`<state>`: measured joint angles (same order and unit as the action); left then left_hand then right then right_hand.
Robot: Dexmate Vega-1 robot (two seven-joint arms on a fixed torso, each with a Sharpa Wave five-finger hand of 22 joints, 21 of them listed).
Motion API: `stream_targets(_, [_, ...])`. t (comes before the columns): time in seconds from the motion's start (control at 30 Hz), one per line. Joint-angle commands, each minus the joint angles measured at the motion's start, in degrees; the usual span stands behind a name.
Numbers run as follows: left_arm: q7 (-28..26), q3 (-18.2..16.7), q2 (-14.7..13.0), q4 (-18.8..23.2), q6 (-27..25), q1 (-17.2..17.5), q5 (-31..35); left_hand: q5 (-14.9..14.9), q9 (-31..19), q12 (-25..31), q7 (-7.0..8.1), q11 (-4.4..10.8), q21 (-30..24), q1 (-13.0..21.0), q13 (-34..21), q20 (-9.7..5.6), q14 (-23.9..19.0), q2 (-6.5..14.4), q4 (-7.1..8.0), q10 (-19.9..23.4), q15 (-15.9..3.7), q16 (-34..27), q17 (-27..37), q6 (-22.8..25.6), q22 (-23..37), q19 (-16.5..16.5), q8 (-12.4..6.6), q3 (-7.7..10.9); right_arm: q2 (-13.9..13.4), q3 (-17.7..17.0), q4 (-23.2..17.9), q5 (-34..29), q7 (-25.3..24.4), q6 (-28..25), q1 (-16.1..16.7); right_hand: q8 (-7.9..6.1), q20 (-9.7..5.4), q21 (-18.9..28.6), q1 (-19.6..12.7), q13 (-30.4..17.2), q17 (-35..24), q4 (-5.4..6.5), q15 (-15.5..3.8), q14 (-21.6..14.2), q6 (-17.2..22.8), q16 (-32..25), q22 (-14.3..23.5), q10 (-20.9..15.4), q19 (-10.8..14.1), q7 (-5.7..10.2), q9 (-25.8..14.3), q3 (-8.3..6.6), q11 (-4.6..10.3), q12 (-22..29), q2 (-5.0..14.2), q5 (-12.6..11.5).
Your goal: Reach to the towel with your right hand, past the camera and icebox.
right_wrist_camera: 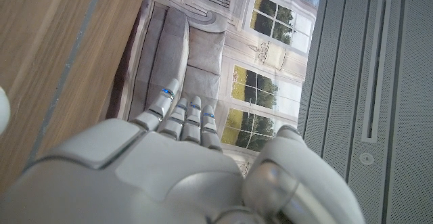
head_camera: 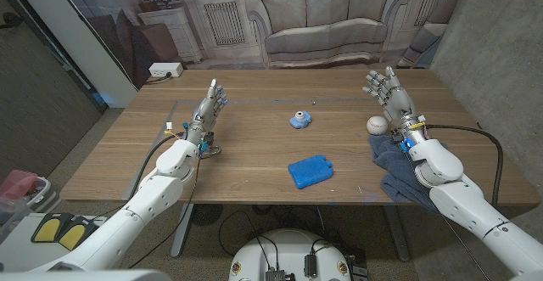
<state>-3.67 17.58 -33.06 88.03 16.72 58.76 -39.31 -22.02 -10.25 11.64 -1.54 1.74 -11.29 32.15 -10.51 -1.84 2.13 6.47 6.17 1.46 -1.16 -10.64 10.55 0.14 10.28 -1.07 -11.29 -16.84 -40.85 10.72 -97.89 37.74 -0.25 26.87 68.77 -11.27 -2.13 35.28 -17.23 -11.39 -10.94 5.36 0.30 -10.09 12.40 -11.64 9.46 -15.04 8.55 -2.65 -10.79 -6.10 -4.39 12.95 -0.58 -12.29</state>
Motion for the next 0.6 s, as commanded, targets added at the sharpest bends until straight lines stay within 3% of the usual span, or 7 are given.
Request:
stream_targets(0.03, [0.2,-0.3,1.1,-0.6,2.5,0.6,0.0,0.1,-0.3,0.0,-0.06,0.42,-0.2,0.4,-0.3,-2.45,0.3,0.2,-0.03,-0.2,0.04,-0.1,0.1,-0.5,0.1,-0.1,0.15,-0.22,-1.2,-2.0,-1.9,0.5,-0.2,1.5,3.0,-0.44,-1.58,-0.1,-0.2,-0.2,0.0,-0.13,-0.19,-0.5,0.4,-0.2,0.3,-0.7,0.7,-0.01,-0.3,-0.03,0.05,0.6,0.01,0.1])
stream_targets(0.6, [-0.1,0.6,1.1,-0.4,1.3,-0.4,0.9,0.3,-0.4,0.2,0.02,0.52,-0.4,0.6,-0.3,-2.51,-0.5,0.4,-0.02,0.5,-0.21,-0.4,0.1,0.4,0.1,0.5,-0.13,-0.29,-1.6,-5.2,-3.2,0.0,-0.8,5.3,8.0,-0.45,-1.57,-0.6,-0.1,-0.1,0.0,-0.21,-0.22,-0.7,0.6,-0.2,0.3,-0.8,1.0,-0.01,-0.3,0.09,0.18,0.6,0.05,0.2])
